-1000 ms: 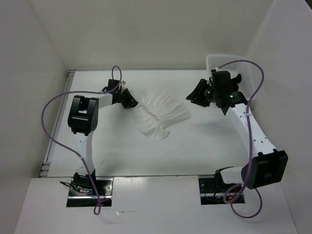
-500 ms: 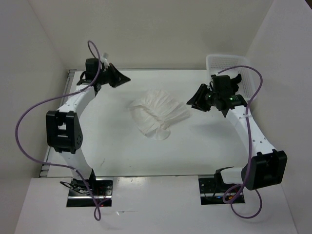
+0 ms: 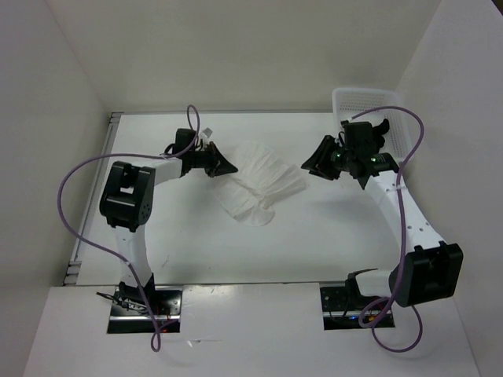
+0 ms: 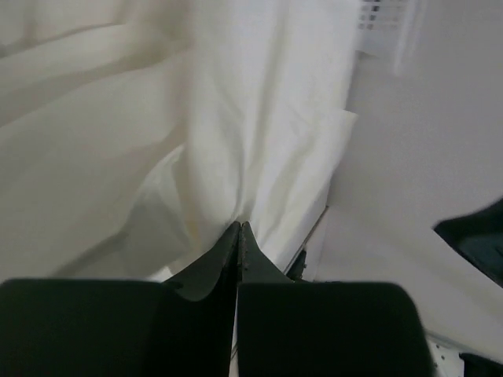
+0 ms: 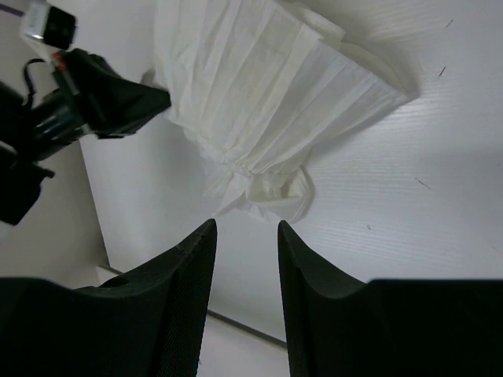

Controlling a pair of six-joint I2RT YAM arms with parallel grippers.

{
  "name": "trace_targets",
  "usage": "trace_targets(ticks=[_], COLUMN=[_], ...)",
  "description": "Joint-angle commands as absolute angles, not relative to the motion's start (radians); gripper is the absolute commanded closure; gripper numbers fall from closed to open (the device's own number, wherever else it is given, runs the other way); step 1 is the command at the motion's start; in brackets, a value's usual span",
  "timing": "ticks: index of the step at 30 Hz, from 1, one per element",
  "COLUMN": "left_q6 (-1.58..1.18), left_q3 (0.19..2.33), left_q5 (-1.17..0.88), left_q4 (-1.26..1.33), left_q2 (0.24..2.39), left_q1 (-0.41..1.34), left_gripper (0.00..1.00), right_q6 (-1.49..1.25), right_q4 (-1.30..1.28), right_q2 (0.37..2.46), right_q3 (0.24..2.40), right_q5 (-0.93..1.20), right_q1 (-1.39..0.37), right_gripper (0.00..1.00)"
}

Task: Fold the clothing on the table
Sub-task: Fold the skirt

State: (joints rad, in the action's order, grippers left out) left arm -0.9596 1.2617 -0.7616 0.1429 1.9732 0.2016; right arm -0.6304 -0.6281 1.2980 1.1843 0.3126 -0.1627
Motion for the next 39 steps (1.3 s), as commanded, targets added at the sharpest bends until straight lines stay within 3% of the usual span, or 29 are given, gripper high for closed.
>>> trace_targets(ticks=[1,17,20,23,26,27,28,29,34,35,37,39], left_q6=[-0.976,-0.939,-0.979,-0.968,-0.867,-0.838,-0.789,-0.772,-0.721,-0.71,-0.7,-0.689], left_q3=[1.295,1.252,1.191,1.169,1.199,1.215,1.226,1.226,1.073,1.031,1.005,0.971], left_q5=[-0.779,-0.638,-0.66,-0.684,-0.629,-0.603,-0.592,-0.581,-0.491,-0.477,-0.457,-0.445], left_q4=[0.23,0.208,0.259,0.246,0.085,0.039,-0.001,-0.056,-0.173,-0.193,-0.264,-0.319], left_q2=[2.038,2.292,2.231,1.988,1.774,1.731,1.689,1.607,1.356,1.286,1.211,1.166], left_q1=[0.18,0.133,0.133,0.133,0.133,0.133,0.133,0.133,0.133,0.133,0.133,0.133], left_gripper=[1.0,1.0,1.0,0.99,0.81,0.71,0.5,0.42,0.21,0.16,0.15,0.12], right_q6=[-0.64,-0.64,-0.64,-0.597,-0.552,-0.543,-0.531,-0.531,-0.508,-0.508,-0.508,-0.508], right_q4=[-0.588,-0.62,-0.62,-0.635,-0.653,-0.653,-0.653,-0.664,-0.664,-0.664,-0.664,-0.696], right_q2=[1.247,1.218,1.197,1.155,1.131,1.111,1.1,1.086,0.947,0.93,0.888,0.868], right_q3=[1.163,1.154,1.141,1.131,1.131,1.131,1.114,1.105,1.02,1.0,0.986,0.986], right_q5=[0.333,0.313,0.325,0.36,0.466,0.5,0.529,0.579,0.62,0.62,0.62,0.62], right_q1=[-0.155,-0.126,-0.126,-0.078,0.017,0.043,0.066,0.104,0.138,0.138,0.147,0.147], right_gripper=[0.57,0.55,0.54,0.51,0.47,0.46,0.46,0.43,0.32,0.21,0.17,0.07])
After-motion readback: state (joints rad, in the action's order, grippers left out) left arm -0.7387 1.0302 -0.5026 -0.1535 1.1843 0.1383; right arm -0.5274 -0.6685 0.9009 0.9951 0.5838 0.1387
